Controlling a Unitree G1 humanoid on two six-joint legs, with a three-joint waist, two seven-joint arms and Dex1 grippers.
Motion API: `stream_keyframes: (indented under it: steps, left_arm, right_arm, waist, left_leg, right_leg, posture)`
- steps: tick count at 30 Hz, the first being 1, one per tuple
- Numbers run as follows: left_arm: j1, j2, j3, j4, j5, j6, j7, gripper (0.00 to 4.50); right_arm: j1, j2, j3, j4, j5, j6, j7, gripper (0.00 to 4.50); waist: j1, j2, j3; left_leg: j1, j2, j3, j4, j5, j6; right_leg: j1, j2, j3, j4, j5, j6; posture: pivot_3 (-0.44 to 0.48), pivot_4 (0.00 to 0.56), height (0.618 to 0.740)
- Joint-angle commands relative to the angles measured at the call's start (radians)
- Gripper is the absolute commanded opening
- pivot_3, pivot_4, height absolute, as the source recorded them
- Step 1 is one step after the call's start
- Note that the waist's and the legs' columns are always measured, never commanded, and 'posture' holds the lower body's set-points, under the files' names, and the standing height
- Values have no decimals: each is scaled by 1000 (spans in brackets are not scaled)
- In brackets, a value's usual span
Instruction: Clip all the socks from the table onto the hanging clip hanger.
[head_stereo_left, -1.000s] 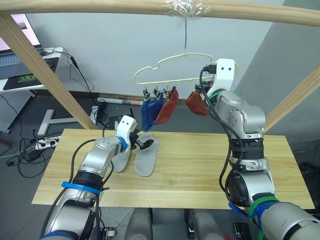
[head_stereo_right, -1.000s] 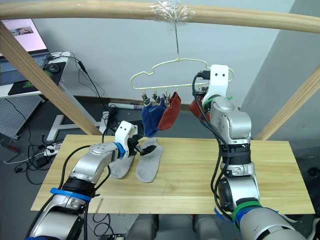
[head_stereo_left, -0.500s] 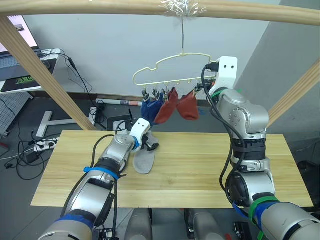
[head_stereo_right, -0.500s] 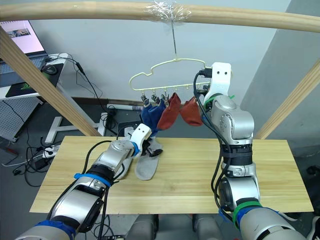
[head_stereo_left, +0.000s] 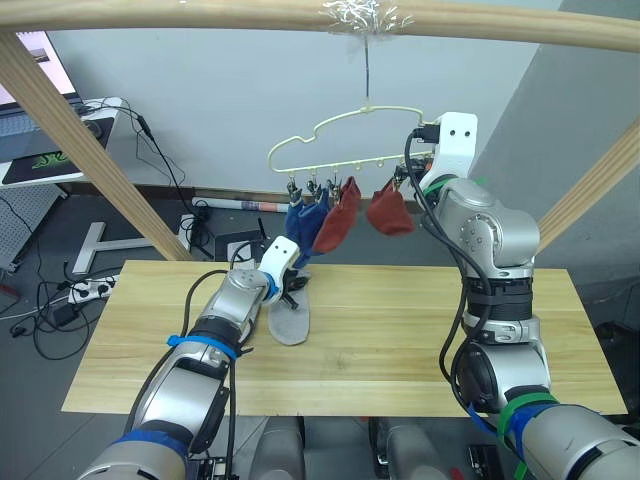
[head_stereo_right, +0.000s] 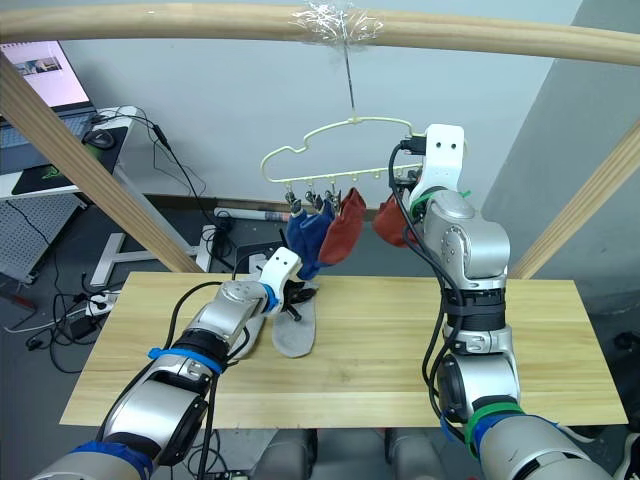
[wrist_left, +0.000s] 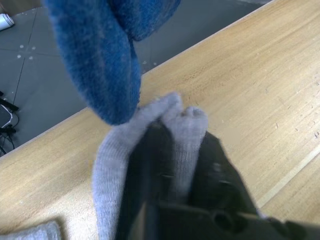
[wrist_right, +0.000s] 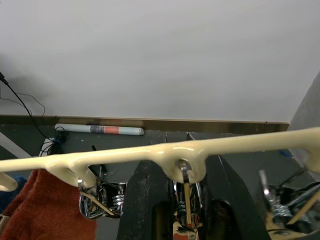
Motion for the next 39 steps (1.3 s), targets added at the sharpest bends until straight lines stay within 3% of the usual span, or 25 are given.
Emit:
stream_keyframes:
  steps: [1,7,13,18,24,31,39]
  left_arm:
    - [47,-8,-21,17,18,43,-34,28]
    - [81,-22,-3,-103,-36,84,-116,28]
    - [116,-54,67,-389,-213,255,-252,28]
    - [76,-90,108,-525,-319,397,-256,28]
    - [24,-124,106,-613,-367,435,-246,28]
    - [-41,-169,109,-623,-381,426,-196,28]
    - [-146,-246,91,-467,-326,303,-119,28]
  right_arm:
    - [-16,0,-6,-50,2,0,-7,157]
    - [-16,1,-7,-49,4,0,-8,157]
    - [-19,13,-10,-58,14,14,-11,157]
    - [-19,42,-40,-68,39,34,-29,157]
    - [-30,74,-88,-84,67,70,-52,157]
    - [-52,104,-132,-103,101,118,-76,157]
    - [-73,118,-159,-118,123,154,-96,157]
  waist:
    - [0,0,0]
    - [0,0,0]
    - [0,0,0]
    - [-1,0,1]
    - [-1,0,1]
    - [-1,0,1]
    - [-1,0,1]
  left_leg:
    - [0,0,0,0,0,0]
    - [0,0,0,0,0,0]
    - [-1,0,0,0,0,0]
    - [-2,0,-2,0,0,0]
    - [-2,0,-2,0,0,0]
    - [-2,0,-1,0,0,0]
    - [-2,0,-1,0,0,0]
  right_leg:
    - [0,0,0,0,0,0]
    - [0,0,0,0,0,0]
    - [-1,0,0,0,0,0]
    - [-1,0,-1,0,0,0]
    - [-1,0,-1,-1,0,0]
    - [-1,0,-1,0,0,0]
    - [-1,0,-1,-1,0,0]
  posture:
    - [101,243,740]
    - [97,238,740]
    - [96,236,740]
    - [91,234,740]
    - [74,231,740]
    - [68,232,740]
    - [57,234,740]
